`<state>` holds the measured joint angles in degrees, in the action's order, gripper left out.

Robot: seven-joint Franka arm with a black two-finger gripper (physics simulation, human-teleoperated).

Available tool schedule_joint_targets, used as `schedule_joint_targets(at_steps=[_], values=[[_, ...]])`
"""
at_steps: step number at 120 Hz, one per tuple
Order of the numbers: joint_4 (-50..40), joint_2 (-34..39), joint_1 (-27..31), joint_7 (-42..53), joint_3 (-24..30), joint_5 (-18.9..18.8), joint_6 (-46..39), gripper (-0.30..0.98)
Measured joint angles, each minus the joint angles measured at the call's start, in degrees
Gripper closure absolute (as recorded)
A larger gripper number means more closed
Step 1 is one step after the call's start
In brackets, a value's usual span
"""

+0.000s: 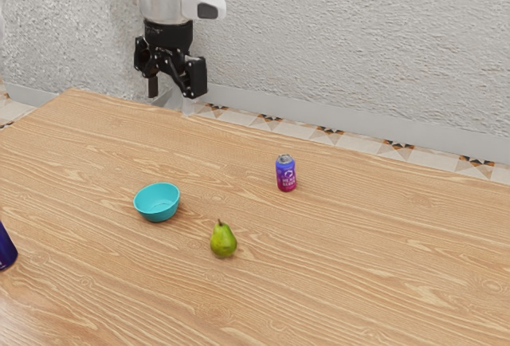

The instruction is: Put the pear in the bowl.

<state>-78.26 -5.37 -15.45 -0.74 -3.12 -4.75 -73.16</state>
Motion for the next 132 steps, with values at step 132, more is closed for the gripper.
schedule_joint_targets(at_steps=[132], values=[[-42.49,-7.12,1.93,-13.2,-1.87,12.28,-55.83,0.0]])
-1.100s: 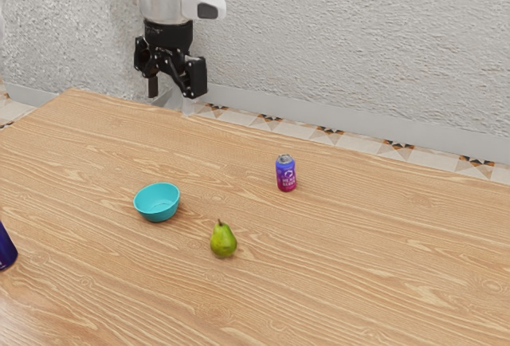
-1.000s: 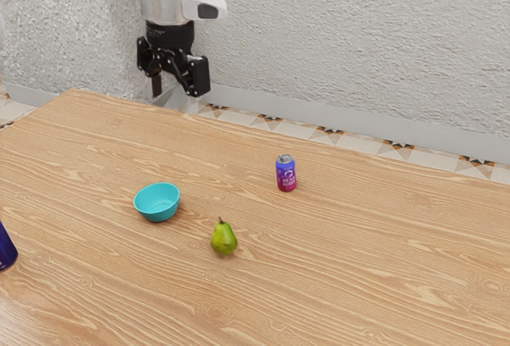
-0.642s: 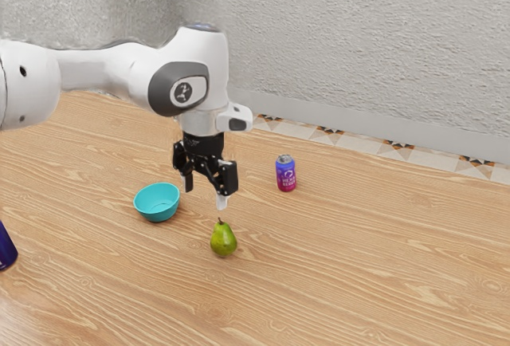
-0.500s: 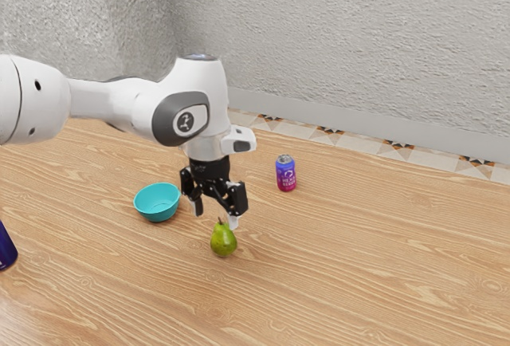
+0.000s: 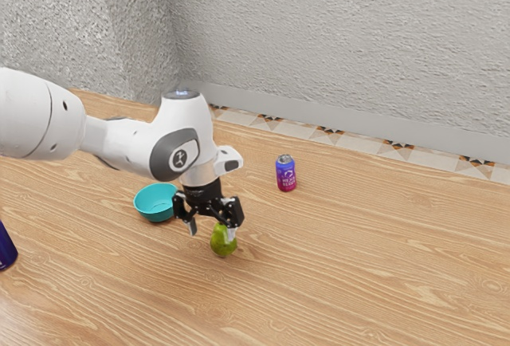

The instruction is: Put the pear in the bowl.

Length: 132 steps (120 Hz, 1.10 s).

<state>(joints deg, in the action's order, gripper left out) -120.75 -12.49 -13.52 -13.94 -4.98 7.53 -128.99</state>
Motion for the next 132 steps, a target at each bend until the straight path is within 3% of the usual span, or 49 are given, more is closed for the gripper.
schedule_joint_targets(at_steps=[48,89,132], values=[[-3.34,-3.57,-0.21,-1.93,0.04,0.63,-12.9,0.0],[-3.28,-5.3,-0.3,-2.77,0.11,1.19,-16.19,0.0],[-3.14,-5.18,-0.37,-3.13,0.41,0.73,-15.85,0.26]])
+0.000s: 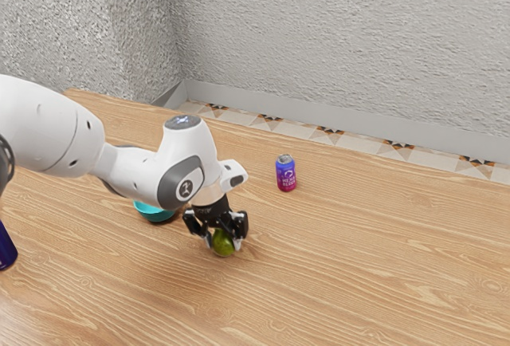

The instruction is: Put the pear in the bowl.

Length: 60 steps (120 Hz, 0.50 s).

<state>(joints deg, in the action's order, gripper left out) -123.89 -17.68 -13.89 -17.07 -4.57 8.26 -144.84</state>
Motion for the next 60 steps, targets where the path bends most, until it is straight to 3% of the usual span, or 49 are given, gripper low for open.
schedule_joint_targets(at_steps=[60], values=[[-0.17,1.82,-0.02,-1.52,0.06,-0.86,1.94,0.4]])
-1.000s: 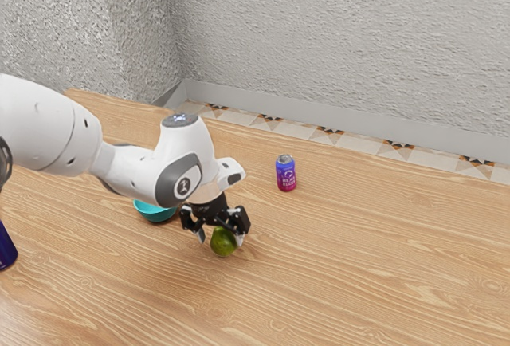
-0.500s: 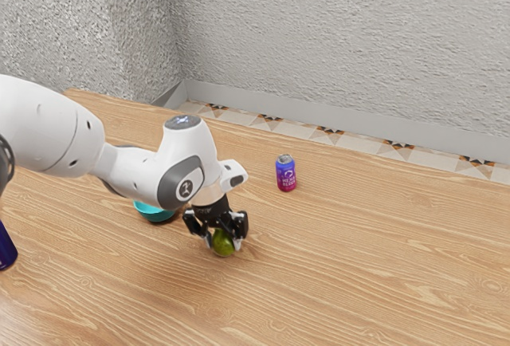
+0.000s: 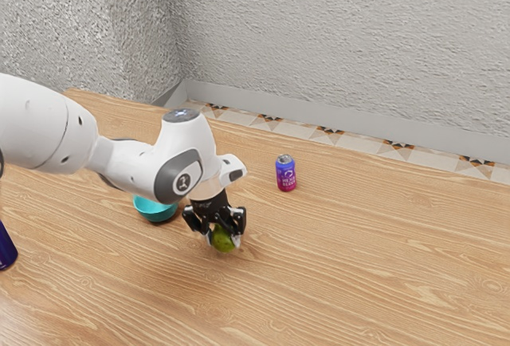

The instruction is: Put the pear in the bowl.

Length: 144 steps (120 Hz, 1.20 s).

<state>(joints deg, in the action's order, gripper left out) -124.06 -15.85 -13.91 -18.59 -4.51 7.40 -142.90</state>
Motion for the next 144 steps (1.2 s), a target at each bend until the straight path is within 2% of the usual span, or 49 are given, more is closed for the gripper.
schedule_joint_targets(at_steps=[23,49,97,109,133,144], values=[[1.18,5.73,-0.05,-0.92,-2.56,-3.37,2.83,0.44],[3.96,7.08,0.7,-1.02,-14.99,-7.04,7.87,0.46],[12.63,-2.49,0.6,1.24,-19.27,-7.26,11.01,0.46],[13.01,-2.77,0.61,2.2,-19.24,-6.7,11.51,0.32],[13.1,-1.83,0.62,4.44,-19.29,-5.75,13.13,0.14],[14.94,3.93,0.55,5.94,-18.83,-7.34,17.42,0.09]])
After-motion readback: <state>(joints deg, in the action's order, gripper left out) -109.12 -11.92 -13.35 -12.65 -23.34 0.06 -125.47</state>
